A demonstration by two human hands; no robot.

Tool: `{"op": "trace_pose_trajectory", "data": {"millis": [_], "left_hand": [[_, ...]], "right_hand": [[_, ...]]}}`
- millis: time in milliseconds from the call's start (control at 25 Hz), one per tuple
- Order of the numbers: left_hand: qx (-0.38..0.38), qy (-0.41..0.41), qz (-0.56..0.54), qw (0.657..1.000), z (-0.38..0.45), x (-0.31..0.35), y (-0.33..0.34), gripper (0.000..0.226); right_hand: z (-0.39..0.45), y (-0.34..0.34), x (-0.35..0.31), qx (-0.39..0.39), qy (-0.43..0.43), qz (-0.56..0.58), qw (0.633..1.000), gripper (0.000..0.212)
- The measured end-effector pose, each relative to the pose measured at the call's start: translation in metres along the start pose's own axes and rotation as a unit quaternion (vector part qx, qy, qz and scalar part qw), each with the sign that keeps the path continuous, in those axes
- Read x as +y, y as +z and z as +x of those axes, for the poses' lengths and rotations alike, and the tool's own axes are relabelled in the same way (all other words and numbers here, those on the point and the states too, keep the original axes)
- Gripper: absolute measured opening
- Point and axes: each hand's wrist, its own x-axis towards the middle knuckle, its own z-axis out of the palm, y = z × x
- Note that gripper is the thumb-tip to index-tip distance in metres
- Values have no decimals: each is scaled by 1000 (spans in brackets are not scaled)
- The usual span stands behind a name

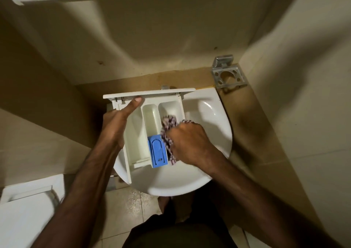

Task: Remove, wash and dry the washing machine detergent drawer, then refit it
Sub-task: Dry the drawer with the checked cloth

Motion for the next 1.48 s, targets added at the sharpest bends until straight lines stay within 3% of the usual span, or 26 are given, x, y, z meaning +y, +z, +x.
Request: {"op": "trace_pose_trajectory", "data": {"millis": [80,160,320,400,440,520,600,640,720,840,880,920,1040,1080,1160,1240,1320,1400,1480], "left_hand": [[-6,6,3,1000,1,-2,0,116],[-7,-4,5,1000,-1,-3,1,111],[-21,-34,8,999,-4,-3,5,115],[-20,-22,12,999,-5,1,6,118],[-20,-12,14,1000,-4,1,5,117],[-6,0,20,1000,-4,0,2,117],[-11,-6,21,1000,-7,-4,3,119],[-16,-15,20,1000,-8,-8,5,117],[-3,-42,11,999,-13,-13,11,107],[-12,-60,6,998,-15,-15,17,112],[-11,-50,8,999,-16,-11,18,114],[-2,-34,9,999,-13,-8,16,111],[21,-10,15,1000,-5,1,10,87],[24,-17,19,999,-5,-1,9,82],[22,-42,23,999,-7,-10,13,68],[5,-56,22,998,-12,-14,20,57],[3,-43,12,999,-12,-13,21,74],[21,-14,11,1000,-6,-7,18,81],[24,-16,3,1000,-6,-8,12,81]], "right_hand": [[-13,1,1,-75,-18,2,997,19],[-10,4,1,-57,-6,-7,998,17],[23,5,-11,149,87,13,985,27],[25,7,-13,203,95,21,974,31],[18,10,-12,183,79,42,979,28],[-3,12,-10,63,46,100,992,19],[-27,15,-4,-51,23,106,993,16],[-32,16,-3,-70,28,88,993,16],[-21,10,-5,-25,68,47,996,17],[10,1,-13,172,135,53,974,26],[15,-2,-13,188,155,86,966,28],[12,-3,-10,159,158,124,967,26],[-19,3,-2,-46,103,219,969,14],[-24,4,2,-78,96,219,968,13],[-10,-1,5,-17,123,161,979,16],[10,-4,-3,120,170,109,972,27],[9,3,-14,179,173,117,961,33],[-5,17,-7,82,142,192,968,22],[-23,20,10,-12,130,280,951,17]]}}
